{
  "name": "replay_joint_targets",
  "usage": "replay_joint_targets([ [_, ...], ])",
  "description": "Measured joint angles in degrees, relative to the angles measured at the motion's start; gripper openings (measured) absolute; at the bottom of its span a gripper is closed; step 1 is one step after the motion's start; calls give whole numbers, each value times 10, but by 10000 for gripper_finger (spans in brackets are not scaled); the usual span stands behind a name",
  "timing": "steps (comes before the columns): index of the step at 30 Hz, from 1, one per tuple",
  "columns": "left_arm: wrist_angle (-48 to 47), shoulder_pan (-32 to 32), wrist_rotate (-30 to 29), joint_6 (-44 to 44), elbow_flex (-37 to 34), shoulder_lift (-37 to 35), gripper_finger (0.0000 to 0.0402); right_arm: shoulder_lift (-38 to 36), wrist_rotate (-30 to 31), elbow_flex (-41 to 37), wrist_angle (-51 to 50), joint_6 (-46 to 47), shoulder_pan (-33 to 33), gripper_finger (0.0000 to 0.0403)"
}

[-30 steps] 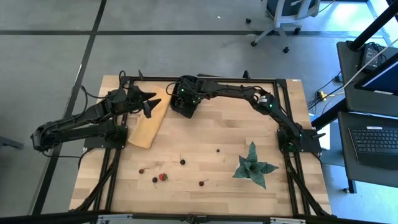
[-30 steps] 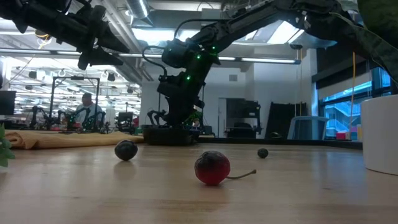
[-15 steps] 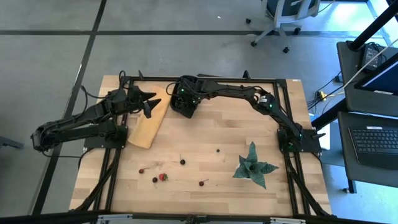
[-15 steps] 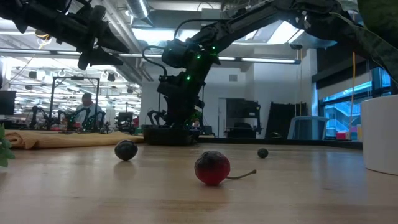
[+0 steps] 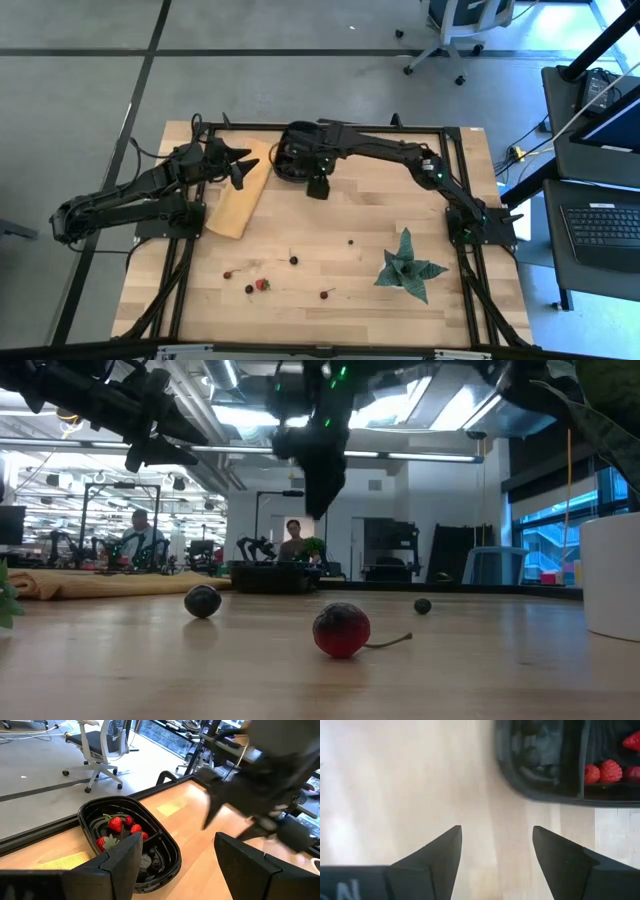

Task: Pick and placing Produce into tupperware
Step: Put the blueberry into the black bin

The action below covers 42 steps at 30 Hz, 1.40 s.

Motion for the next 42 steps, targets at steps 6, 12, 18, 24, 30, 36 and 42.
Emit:
replay_joint_targets([
  [6,0,0,0,5,0,0,240,-57,0,-21,-28,-6,38,245],
  [12,-1,0,0,5,0,0,240,-116,0,-61,-29,-20,65,245],
  [18,-21,0,0,5,0,0,240,-181,-1,-179,-6,-17,90,245],
  [24,-31,0,0,5,0,0,240,-264,-11,-378,162,0,112,245],
  [30,-30,0,0,5,0,0,240,-328,-7,-542,284,-22,109,245],
  [36,-30,0,0,5,0,0,240,-339,-8,-646,336,-50,149,245],
  [42,-30,0,0,5,0,0,240,-339,-8,-707,422,-36,198,245],
])
